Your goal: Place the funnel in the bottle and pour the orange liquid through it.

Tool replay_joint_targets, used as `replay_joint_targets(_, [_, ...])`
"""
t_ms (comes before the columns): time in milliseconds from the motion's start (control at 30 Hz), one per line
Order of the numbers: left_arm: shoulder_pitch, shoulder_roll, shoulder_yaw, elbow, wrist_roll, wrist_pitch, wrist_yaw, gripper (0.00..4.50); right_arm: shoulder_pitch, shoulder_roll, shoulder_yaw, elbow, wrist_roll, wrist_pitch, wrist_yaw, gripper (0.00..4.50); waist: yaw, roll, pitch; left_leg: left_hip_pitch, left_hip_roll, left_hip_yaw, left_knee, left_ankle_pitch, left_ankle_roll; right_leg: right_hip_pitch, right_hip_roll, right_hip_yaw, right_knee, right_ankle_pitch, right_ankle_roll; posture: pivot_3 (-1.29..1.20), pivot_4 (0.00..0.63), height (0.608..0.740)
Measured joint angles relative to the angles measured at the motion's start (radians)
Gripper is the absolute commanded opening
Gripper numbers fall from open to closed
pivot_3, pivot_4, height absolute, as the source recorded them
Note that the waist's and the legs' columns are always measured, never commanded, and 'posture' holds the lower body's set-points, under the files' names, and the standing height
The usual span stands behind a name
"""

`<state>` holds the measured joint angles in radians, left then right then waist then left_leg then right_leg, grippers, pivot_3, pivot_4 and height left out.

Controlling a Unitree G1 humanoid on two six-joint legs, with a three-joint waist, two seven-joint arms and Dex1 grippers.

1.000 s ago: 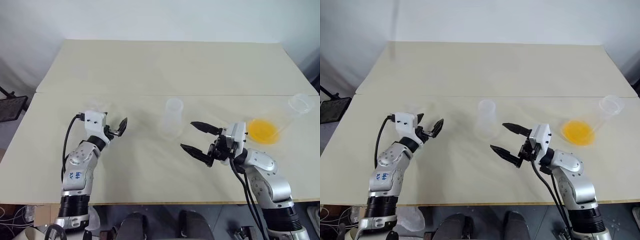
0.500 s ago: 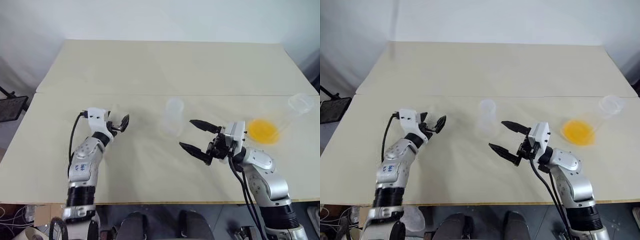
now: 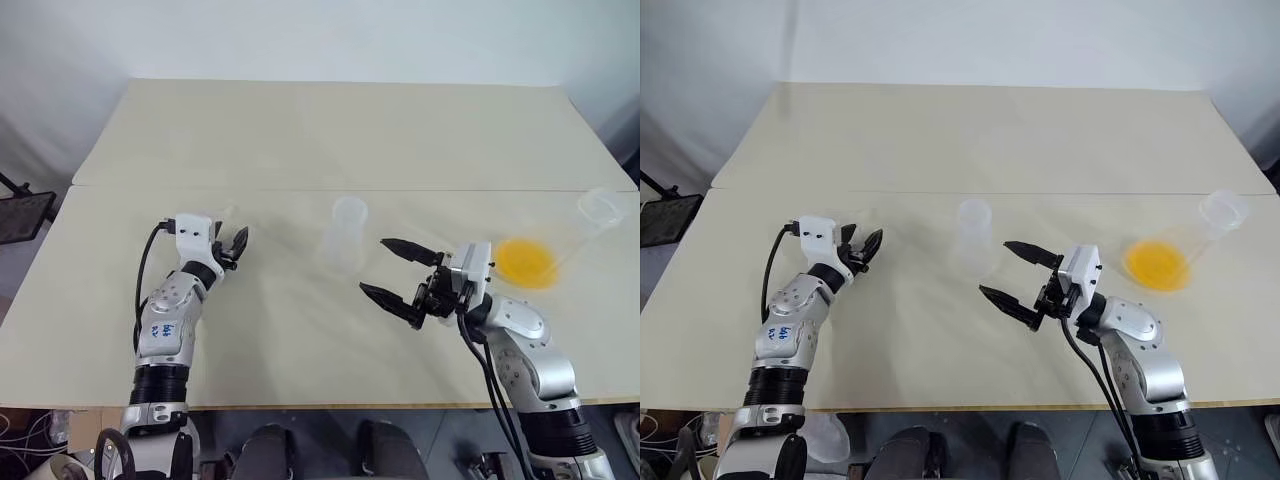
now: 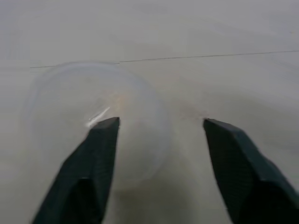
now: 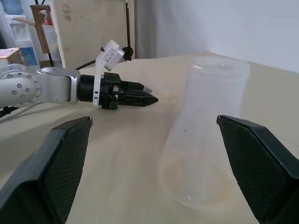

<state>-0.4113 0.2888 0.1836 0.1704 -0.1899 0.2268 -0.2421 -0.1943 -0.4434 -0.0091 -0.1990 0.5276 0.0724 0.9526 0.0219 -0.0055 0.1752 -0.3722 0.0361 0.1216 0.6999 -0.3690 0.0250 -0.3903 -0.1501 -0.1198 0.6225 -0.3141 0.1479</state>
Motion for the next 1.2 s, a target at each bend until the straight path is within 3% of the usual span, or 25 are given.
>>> replay_joint_targets(167, [0.010,0.022,0.000,-0.038,-0.001,0.021,-0.013,0.17,0.021,-0.044,-0.039,-0.034,0.012,-0.008,0.028,4.50,0.000,0.000,0.000,0.000,0.000,0.000,0.000,0.000,0.000,0.000,0.000,0.000,0.000,0.000,0.000,0.00,0.150,0.740])
replay_joint_targets(200, [0.012,0.029,0.001,-0.038,-0.001,0.022,-0.014,0.05,0.023,-0.057,-0.044,-0.044,0.015,-0.008,0.034,4.50,0.000,0.000,0.000,0.000,0.000,0.000,0.000,0.000,0.000,0.000,0.000,0.000,0.000,0.000,0.000,0.00,0.150,0.740])
replay_joint_targets(533, [0.016,0.135,0.018,-0.038,-0.044,-0.019,-0.179,0.05,0.046,-0.136,-0.087,-0.127,0.072,0.017,0.084,4.50,0.000,0.000,0.000,0.000,0.000,0.000,0.000,0.000,0.000,0.000,0.000,0.000,0.000,0.000,0.000,0.00,0.150,0.740])
replay_joint_targets(667, [0.013,0.338,0.001,-0.039,-0.048,-0.083,-0.404,0.05,0.083,-0.138,-0.126,-0.127,0.071,0.015,0.062,4.50,-0.001,0.000,0.000,0.000,0.000,0.002,-0.001,0.000,0.000,-0.001,0.000,0.000,0.000,0.000,0.000,0.00,0.150,0.740])
replay_joint_targets(800, [-0.188,0.495,-0.002,-0.015,-0.089,-0.147,-0.650,0.05,0.134,-0.138,-0.157,-0.130,0.063,0.014,0.029,4.50,0.008,-0.001,0.001,-0.002,-0.001,0.007,0.001,0.000,0.000,0.000,-0.001,-0.001,0.000,0.000,0.000,0.00,0.150,0.740])
replay_joint_targets(967, [-0.479,0.455,-0.175,0.000,-0.117,-0.176,-0.923,0.05,0.182,-0.137,-0.174,-0.129,0.037,-0.002,-0.005,4.50,0.005,-0.001,0.001,-0.002,-0.002,0.007,0.000,0.000,0.000,0.000,0.000,-0.001,0.000,0.000,0.000,0.00,0.150,0.740])
replay_joint_targets(1200, [-0.661,0.327,-0.352,0.153,0.000,-0.307,-1.016,0.05,0.223,-0.132,-0.205,-0.138,0.029,-0.009,-0.055,4.50,-0.018,-0.001,0.001,-0.002,-0.001,0.009,-0.001,0.000,-0.001,-0.002,0.001,0.000,-0.001,0.000,0.000,0.00,0.150,0.740])
